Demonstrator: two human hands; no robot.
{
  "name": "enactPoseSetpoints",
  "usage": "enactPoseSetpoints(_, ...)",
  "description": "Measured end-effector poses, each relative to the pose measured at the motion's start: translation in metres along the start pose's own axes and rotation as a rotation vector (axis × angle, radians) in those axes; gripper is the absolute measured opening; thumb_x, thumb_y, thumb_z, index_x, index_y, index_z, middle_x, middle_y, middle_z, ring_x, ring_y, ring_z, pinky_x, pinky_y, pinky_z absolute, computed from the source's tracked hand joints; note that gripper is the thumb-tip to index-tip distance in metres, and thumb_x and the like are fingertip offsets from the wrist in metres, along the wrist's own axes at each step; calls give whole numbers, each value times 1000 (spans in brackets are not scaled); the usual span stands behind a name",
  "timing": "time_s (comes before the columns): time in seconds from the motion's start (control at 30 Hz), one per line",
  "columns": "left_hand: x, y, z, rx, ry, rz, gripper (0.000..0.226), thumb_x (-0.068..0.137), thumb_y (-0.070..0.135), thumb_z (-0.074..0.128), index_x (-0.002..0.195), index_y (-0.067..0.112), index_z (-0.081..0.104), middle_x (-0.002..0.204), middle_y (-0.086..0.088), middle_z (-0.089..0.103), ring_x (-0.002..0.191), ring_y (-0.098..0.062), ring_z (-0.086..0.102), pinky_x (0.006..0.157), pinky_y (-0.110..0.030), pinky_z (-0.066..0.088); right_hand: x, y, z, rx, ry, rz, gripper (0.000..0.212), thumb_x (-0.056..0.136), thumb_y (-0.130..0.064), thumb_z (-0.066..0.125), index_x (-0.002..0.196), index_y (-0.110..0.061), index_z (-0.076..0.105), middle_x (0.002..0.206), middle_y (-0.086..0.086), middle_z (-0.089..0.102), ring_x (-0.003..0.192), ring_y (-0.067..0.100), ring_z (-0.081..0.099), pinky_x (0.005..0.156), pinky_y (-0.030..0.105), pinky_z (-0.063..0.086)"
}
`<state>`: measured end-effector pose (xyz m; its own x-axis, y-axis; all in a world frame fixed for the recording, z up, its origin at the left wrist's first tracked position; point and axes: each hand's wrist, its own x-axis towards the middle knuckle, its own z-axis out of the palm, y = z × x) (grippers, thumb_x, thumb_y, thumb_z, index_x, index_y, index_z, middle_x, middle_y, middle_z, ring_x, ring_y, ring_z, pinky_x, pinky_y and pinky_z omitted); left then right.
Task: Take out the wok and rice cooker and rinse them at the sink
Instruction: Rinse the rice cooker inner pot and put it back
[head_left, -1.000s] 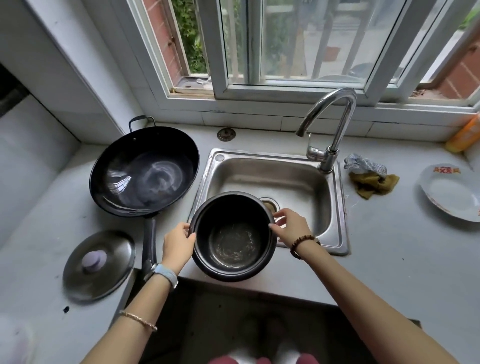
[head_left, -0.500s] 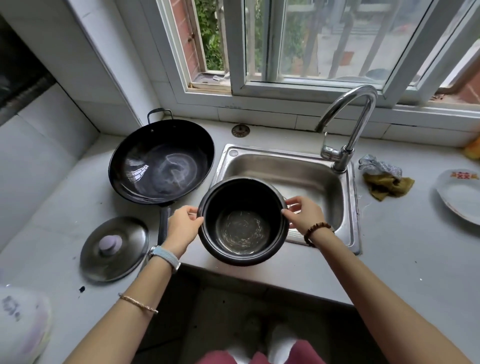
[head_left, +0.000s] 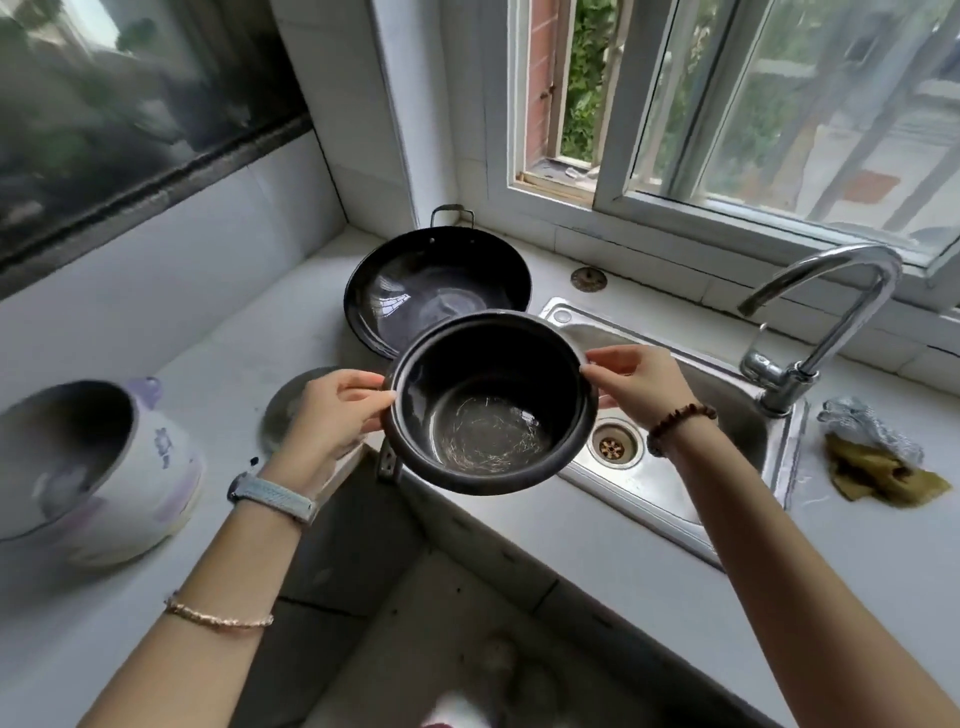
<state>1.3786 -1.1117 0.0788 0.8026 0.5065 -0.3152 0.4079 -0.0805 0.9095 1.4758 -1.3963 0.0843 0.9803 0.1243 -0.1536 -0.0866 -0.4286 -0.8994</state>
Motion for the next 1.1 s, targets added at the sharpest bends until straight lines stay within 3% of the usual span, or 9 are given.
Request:
enactPoseSetpoints(0.1, -21, 4, -30, -55, 21, -31, 24, 84, 4, 71, 107, 2, 66, 94, -15, 67, 72, -20, 67, 61, -19, 58, 0, -24, 11, 29, -93, -55, 28, 82, -7, 71, 109, 1, 68, 97, 9, 72, 78, 14, 69, 68, 22, 59)
enactPoseSetpoints(0.23, -51, -2, -76, -121, 69, -41, 21, 84, 1, 69, 104, 4, 65, 102, -15, 67, 80, -22, 69, 63, -18, 58, -8, -54, 42, 18, -195, -144, 33, 83, -5, 70, 115, 3, 64, 93, 9, 68, 56, -4, 64, 57, 8, 51)
enactPoseSetpoints(0.33, -66, -14, -112, -150, 118, -58, 16, 84, 1, 69, 96, 11, 66, 101, -15, 69, 83, -19, 70, 71, -20, 59, -16, -72, 72, 7, -275, -200, 33, 84, -4, 69, 116, 3, 64, 100, 13, 68, 55, -9, 62, 55, 6, 49)
enactPoseSetpoints(0.53, -90, -37, -181, -241, 256, -57, 18, 85, -3, 65, 100, 7, 65, 84, -8, 66, 61, -4, 70, 60, -12, 55, -39, -104, 140, -32, -370, -267, 32, 84, -5, 69, 115, 4, 64, 97, 14, 69, 55, -5, 63, 58, 10, 53)
enactPoseSetpoints(0.67, -100, -52, -233, -259, 313, -26, 26, 84, -3, 66, 110, 0, 64, 89, -8, 66, 64, -2, 70, 64, -13, 56, -61, -132, 187, -61, -392, -326, 29, 85, -5, 68, 113, 1, 66, 95, 11, 68, 53, -7, 61, 56, 8, 51)
enactPoseSetpoints(0.8, -110, -65, -285, -266, 356, -5, 30, 84, -1, 68, 113, -3, 64, 93, -13, 67, 74, -11, 70, 75, -19, 58, -77, -156, 233, -79, -437, -346, 30, 84, -8, 70, 112, 2, 66, 97, 16, 70, 76, 20, 68, 82, 38, 58)
enactPoseSetpoints(0.87, -114, -69, -309, -269, 371, 11, 31, 84, -1, 67, 115, -4, 64, 94, -14, 67, 78, -13, 69, 76, -20, 58, -84, -168, 254, -84, -442, -363, 30, 84, -10, 71, 111, 1, 67, 96, 17, 70, 83, 25, 68, 87, 42, 55)
enactPoseSetpoints(0.97, -115, -74, -342, -288, 402, 27, 31, 85, -2, 66, 115, -7, 62, 102, -19, 67, 77, -13, 70, 74, -19, 58, -91, -187, 284, -83, -462, -384, 30, 84, -10, 70, 112, 0, 66, 97, 17, 71, 77, 19, 70, 84, 33, 57)
enactPoseSetpoints(1.1, -108, -77, -380, -279, 451, 25, 35, 85, -2, 67, 119, -9, 60, 113, -24, 65, 88, -19, 68, 78, -23, 58, -94, -208, 325, -71, -489, -400, 29, 86, -3, 67, 114, 6, 64, 93, 12, 67, 51, -5, 62, 58, 9, 52)
